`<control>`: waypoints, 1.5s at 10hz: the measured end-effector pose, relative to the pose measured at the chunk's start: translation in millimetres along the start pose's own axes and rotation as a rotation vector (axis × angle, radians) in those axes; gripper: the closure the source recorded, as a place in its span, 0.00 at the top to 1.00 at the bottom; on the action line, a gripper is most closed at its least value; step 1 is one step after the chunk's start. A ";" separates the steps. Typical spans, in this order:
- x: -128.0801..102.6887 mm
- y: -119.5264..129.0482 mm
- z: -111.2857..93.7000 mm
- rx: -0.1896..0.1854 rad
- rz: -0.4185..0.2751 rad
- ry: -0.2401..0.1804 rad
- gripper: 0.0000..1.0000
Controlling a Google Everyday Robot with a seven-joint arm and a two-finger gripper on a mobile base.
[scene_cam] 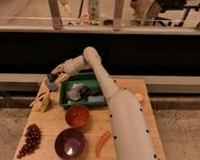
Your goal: Place eraser in plastic cup
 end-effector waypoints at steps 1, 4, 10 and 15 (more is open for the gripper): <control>1.5 -9.2 11.2 0.059 0.005 -0.057 0.02; 7.5 -22.5 35.3 0.222 0.018 -0.236 0.02; -0.9 -21.6 39.0 0.256 0.075 -0.252 0.02; 4.9 -22.8 40.5 0.259 0.145 -0.243 0.02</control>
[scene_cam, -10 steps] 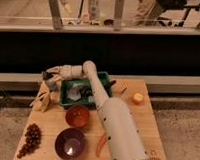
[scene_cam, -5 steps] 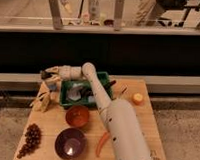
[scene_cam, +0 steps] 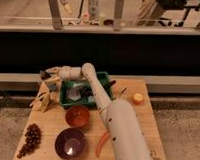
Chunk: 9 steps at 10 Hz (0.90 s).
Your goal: Place eraser in plastic cup
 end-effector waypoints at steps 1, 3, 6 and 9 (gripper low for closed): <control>0.3 -0.5 1.0 0.002 0.004 0.002 0.02; 2.8 -1.3 2.5 0.006 0.009 0.011 0.02; 7.9 -1.5 7.9 0.003 0.003 0.028 0.05; 8.9 -5.3 12.9 -0.011 -0.015 0.048 0.33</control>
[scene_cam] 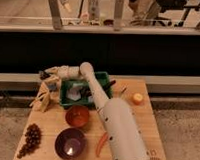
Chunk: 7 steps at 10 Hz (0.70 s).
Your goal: Place eraser in plastic cup
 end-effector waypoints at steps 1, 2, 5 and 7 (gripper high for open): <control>1.2 0.0 2.1 -0.007 -0.001 0.003 0.46; 2.1 0.5 3.4 -0.012 0.002 0.005 0.55; 4.1 2.1 7.3 -0.030 0.019 0.011 0.80; 6.1 4.7 8.7 -0.045 0.031 0.025 0.80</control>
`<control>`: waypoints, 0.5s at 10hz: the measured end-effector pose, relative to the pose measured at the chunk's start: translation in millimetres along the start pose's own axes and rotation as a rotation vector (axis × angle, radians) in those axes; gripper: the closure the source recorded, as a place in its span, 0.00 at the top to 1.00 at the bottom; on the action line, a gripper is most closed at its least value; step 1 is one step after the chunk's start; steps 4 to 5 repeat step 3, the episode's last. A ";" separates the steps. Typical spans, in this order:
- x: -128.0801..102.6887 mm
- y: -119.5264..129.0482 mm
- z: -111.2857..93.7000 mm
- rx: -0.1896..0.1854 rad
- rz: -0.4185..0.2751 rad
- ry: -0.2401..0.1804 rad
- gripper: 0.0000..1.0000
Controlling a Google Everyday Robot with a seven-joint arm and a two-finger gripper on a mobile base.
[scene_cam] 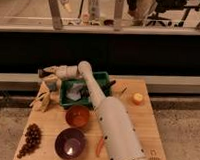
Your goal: Place eraser in plastic cup
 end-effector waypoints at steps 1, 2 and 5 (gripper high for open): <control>0.9 0.5 -0.3 -0.003 0.007 0.006 0.80; 0.8 1.8 -2.4 -0.006 0.015 0.011 0.80; 1.4 1.7 -4.3 -0.005 0.018 0.013 0.80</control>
